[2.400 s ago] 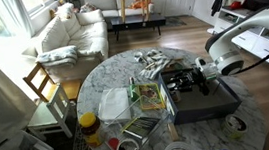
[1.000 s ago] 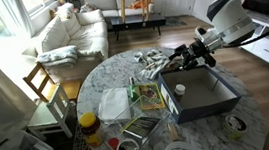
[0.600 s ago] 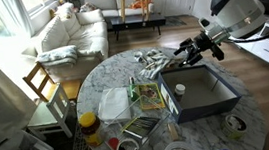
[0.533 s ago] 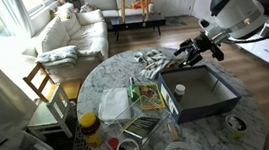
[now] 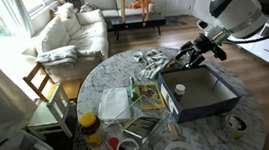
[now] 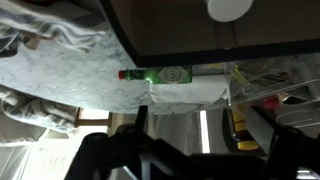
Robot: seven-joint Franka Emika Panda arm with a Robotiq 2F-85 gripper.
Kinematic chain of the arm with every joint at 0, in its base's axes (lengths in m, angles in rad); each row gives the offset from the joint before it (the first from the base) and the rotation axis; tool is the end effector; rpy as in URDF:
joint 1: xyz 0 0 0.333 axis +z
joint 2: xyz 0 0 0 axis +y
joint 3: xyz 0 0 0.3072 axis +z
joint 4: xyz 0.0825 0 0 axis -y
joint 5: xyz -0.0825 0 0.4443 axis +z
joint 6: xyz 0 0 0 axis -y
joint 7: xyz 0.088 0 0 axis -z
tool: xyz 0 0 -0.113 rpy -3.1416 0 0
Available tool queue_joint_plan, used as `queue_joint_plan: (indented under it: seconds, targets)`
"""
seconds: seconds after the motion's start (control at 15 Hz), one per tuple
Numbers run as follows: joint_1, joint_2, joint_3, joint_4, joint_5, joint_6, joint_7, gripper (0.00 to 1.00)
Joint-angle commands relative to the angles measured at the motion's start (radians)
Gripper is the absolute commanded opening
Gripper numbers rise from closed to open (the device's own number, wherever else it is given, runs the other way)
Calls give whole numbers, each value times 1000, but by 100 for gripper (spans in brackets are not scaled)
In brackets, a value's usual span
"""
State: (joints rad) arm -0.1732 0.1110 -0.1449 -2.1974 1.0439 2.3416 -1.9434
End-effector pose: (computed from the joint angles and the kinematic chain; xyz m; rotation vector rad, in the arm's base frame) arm 0.5739 -0.1712 0.2891 -2.4477 -1.1504 -0.9558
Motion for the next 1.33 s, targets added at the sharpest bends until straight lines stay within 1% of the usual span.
queue_joint_plan:
  seconds: [0.0,0.27,0.4,0.53,0.73,0.8,0.93,1.2,1.27]
  targets:
    - [-3,-86,-19,-34,-237,-156,267,100]
    - [-3,-170,-23,-53,-479,-267,584,100]
    - [-4,-205,-22,-93,-586,-239,704,100]
    - [-4,-243,-21,-162,-686,-202,813,100]
    - [-12,-288,-22,-239,-850,-217,984,100]
    - [6,-229,-36,-159,-764,-239,892,100]
    - [8,-252,-38,-200,-817,-238,950,100]
    - [9,-265,-39,-211,-828,-238,965,100]
    - [4,-259,-39,-217,-833,-267,1009,100]
